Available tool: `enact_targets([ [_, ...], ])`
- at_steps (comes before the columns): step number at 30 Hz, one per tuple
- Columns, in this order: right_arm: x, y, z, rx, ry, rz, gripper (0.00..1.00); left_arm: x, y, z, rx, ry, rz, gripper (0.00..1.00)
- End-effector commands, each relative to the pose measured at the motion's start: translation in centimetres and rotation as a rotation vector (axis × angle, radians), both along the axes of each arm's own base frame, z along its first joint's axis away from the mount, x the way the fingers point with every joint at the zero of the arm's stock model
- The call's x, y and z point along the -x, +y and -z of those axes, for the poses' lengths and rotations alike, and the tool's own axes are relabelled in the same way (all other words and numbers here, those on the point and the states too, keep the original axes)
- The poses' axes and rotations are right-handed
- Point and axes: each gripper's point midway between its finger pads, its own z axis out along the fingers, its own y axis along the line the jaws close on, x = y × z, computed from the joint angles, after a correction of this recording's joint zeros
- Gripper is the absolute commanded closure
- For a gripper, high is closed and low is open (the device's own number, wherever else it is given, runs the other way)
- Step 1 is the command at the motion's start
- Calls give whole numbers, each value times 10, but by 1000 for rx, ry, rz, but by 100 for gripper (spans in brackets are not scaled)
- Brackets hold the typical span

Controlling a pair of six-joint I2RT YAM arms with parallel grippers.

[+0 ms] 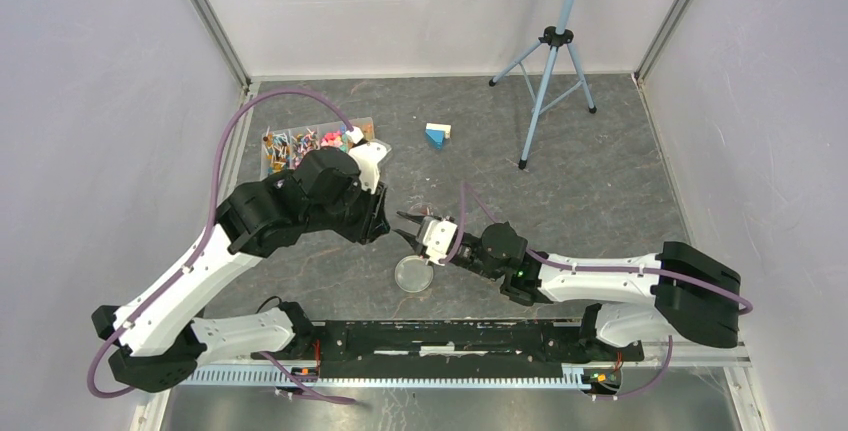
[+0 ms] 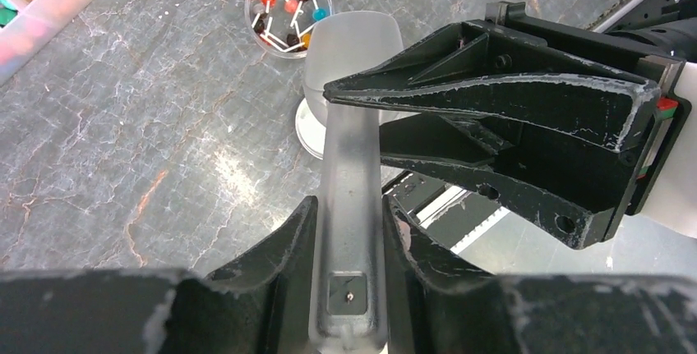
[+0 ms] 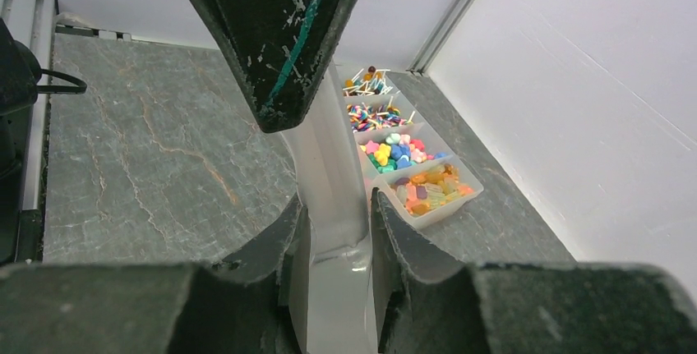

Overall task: Pack the candies
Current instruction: Adjust the spatula.

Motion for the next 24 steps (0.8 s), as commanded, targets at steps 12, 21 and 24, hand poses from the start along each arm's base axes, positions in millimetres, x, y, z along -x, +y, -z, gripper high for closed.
enact_targets([
  [12, 10, -65, -44, -172, 64, 88, 2, -63, 75, -12, -275, -190, -328, 98],
  [21, 13, -121, -46, -187, 118, 193, 2, -118, 147, -4, -377, -33, -555, 98],
  [24, 17, -131, -51, -208, 110, 192, 2, -135, 154, 1, -409, -3, -585, 98],
])
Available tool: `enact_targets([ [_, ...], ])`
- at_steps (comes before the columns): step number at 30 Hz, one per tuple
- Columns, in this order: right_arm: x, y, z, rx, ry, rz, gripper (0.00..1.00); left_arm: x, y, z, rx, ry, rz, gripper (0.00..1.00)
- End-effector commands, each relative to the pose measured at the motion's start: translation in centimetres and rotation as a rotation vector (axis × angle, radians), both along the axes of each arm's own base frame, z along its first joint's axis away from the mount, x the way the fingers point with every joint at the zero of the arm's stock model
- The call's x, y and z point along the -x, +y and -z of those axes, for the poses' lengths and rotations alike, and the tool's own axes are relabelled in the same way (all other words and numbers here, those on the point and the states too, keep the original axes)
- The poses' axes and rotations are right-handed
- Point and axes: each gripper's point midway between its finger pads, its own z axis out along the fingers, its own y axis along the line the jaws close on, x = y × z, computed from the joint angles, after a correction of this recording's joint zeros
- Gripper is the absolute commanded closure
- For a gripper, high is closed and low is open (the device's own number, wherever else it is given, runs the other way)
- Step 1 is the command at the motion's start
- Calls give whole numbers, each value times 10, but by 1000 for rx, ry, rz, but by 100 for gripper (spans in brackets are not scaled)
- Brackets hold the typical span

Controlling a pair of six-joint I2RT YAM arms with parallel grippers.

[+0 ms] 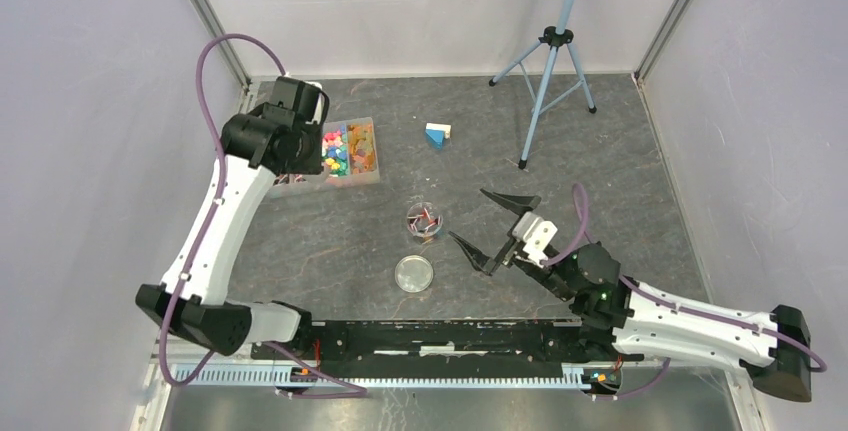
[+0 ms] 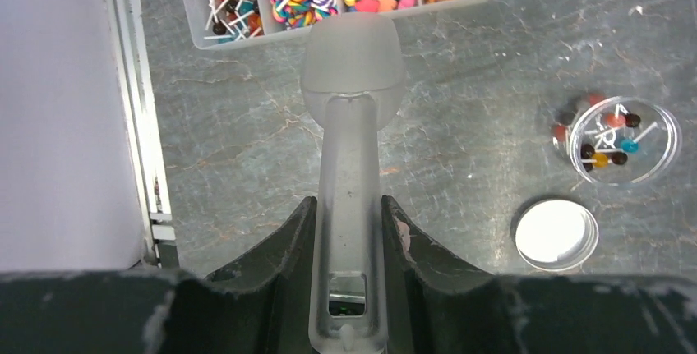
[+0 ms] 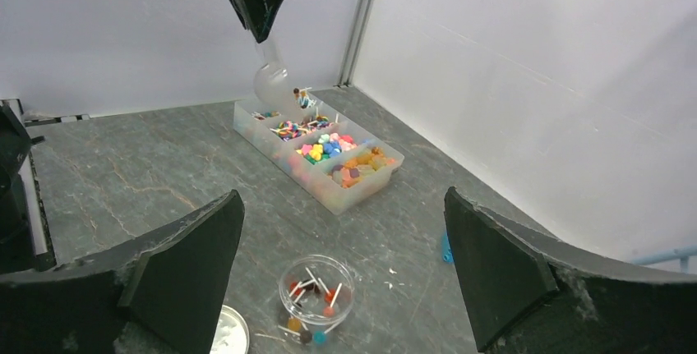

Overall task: Pack the candies
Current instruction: Adjust the spatula, then scoop the fake candies from the storage box.

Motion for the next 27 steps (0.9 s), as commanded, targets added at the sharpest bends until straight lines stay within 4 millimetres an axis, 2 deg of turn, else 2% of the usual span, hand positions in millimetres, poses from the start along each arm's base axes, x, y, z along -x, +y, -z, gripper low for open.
enact_targets([
  [1, -1, -14, 9, 13, 33, 35, 2, -23, 13, -8, -53, 11, 7, 98],
  [7, -3, -26, 9, 4, 21, 72, 2, -53, 17, -4, -26, 31, -23, 98],
  [10, -3, -28, 7, 2, 17, 76, 2, -63, 10, 4, 3, 57, -3, 98],
  [14, -6, -29, 10, 12, 10, 95, 2, -69, -1, 16, 41, 87, 19, 98],
  [27, -7, -18, 14, 31, 29, 75, 2, -88, 4, 59, -1, 197, 7, 98],
])
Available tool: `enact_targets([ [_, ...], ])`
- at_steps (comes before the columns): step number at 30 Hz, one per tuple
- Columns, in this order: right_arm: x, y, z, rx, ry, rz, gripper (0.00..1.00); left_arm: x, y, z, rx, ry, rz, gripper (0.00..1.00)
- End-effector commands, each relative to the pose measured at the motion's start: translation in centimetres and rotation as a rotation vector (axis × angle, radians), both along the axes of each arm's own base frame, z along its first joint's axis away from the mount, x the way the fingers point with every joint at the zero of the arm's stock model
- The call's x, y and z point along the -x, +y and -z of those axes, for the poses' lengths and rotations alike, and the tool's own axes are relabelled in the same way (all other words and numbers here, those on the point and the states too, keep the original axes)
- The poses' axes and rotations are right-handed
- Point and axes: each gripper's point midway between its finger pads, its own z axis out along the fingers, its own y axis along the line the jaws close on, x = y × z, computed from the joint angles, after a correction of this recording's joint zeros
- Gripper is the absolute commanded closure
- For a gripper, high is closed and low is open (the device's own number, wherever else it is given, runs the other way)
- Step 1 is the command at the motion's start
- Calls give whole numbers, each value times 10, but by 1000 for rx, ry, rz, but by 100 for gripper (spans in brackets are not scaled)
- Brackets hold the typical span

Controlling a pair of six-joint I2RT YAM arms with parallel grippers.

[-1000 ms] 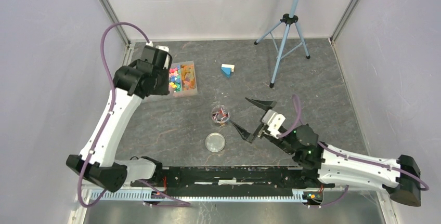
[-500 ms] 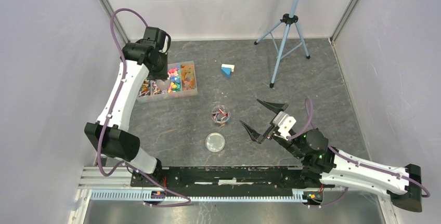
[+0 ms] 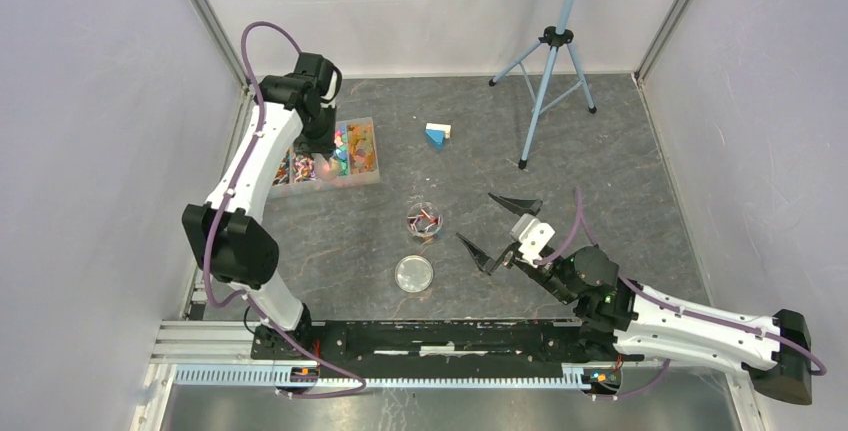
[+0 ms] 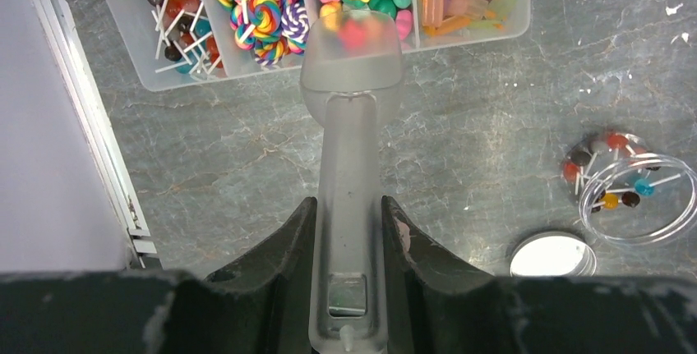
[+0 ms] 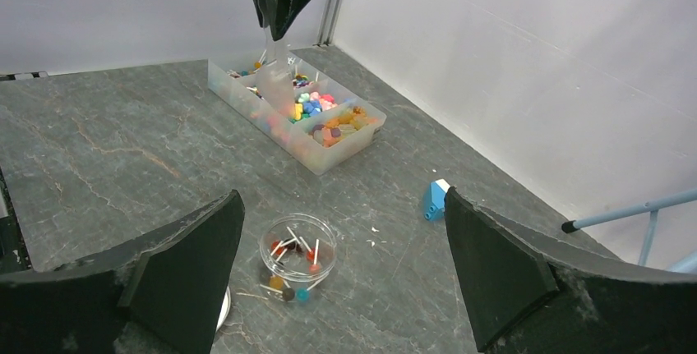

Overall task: Pack the candies
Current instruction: Scoop the fake candies from the storage box.

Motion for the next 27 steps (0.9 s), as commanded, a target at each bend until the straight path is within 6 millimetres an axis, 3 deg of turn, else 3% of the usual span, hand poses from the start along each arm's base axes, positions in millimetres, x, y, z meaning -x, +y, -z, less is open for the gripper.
enact_targets([
  [1, 0, 1, -13, -44, -7, -4, 2, -18, 4, 3, -14, -22, 32, 98],
  [11, 2, 1, -15, -56, 7, -10, 2, -22, 8, 28, -8, -16, 17, 98],
  [27, 3, 3, -17, -65, 16, -19, 2, -1, 17, 59, -27, -47, -4, 98],
])
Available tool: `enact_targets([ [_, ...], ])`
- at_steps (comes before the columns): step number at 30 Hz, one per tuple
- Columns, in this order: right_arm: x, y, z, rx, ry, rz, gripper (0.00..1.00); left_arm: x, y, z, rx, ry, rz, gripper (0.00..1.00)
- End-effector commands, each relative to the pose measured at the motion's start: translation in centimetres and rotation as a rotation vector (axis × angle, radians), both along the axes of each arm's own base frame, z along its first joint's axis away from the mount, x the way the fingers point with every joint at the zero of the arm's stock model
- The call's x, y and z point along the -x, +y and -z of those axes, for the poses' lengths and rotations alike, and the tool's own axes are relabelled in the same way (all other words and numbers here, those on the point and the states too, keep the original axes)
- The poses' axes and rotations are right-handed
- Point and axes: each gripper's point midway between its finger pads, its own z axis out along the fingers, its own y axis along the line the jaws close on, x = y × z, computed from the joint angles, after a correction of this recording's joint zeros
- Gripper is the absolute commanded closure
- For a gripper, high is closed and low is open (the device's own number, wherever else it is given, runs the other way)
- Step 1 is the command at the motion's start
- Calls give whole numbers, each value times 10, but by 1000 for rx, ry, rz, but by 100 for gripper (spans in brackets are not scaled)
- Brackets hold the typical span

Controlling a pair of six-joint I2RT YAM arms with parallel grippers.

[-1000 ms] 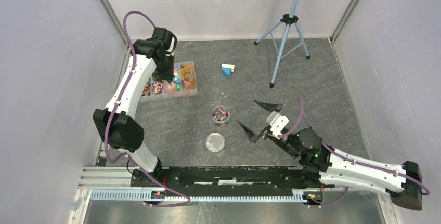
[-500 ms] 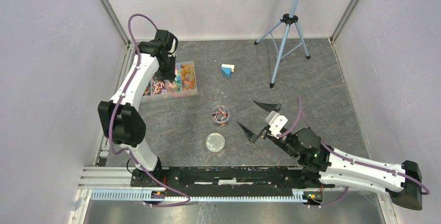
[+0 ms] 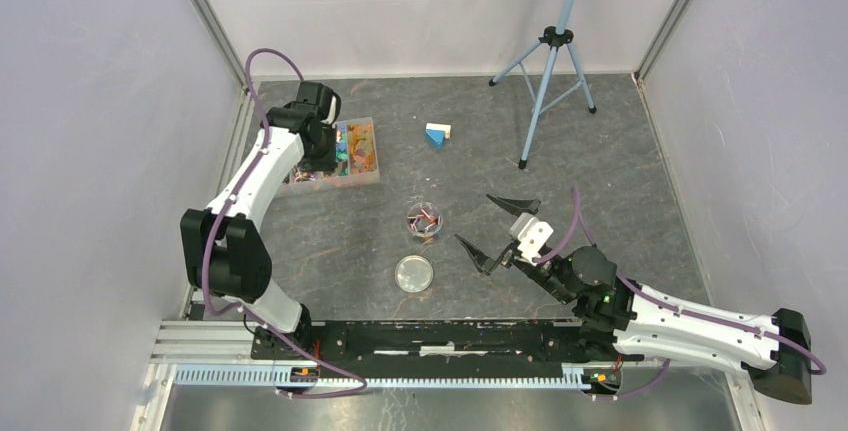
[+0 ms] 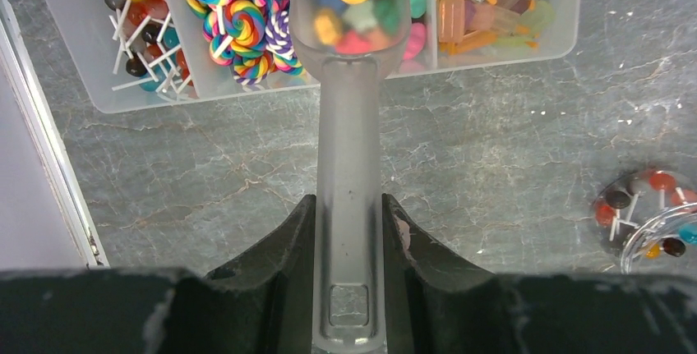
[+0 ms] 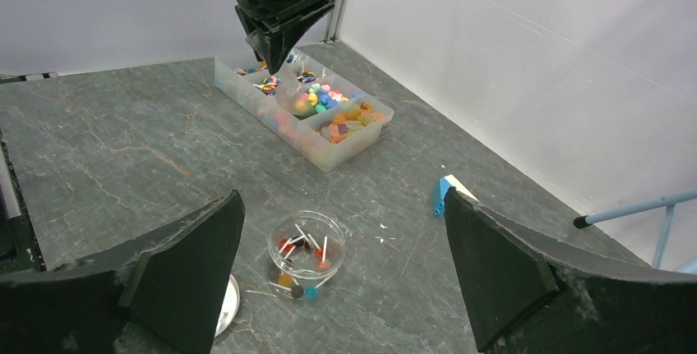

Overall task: Pack the candies
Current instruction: Scoop the fake candies from the storage box.

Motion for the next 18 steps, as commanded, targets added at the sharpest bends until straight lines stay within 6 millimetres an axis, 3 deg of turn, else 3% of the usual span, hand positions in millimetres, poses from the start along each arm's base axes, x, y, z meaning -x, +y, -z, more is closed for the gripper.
enact_targets([
  [1, 2, 0, -21, -61, -8, -9, 2, 4, 9, 3, -42, 3, 19, 98],
  [9, 2, 2, -18, -65, 2, -16, 2, 0, 5, 12, -15, -28, 9, 98],
  [18, 1, 1, -14, -57, 4, -6, 2, 12, 9, 19, -13, -73, -16, 98],
])
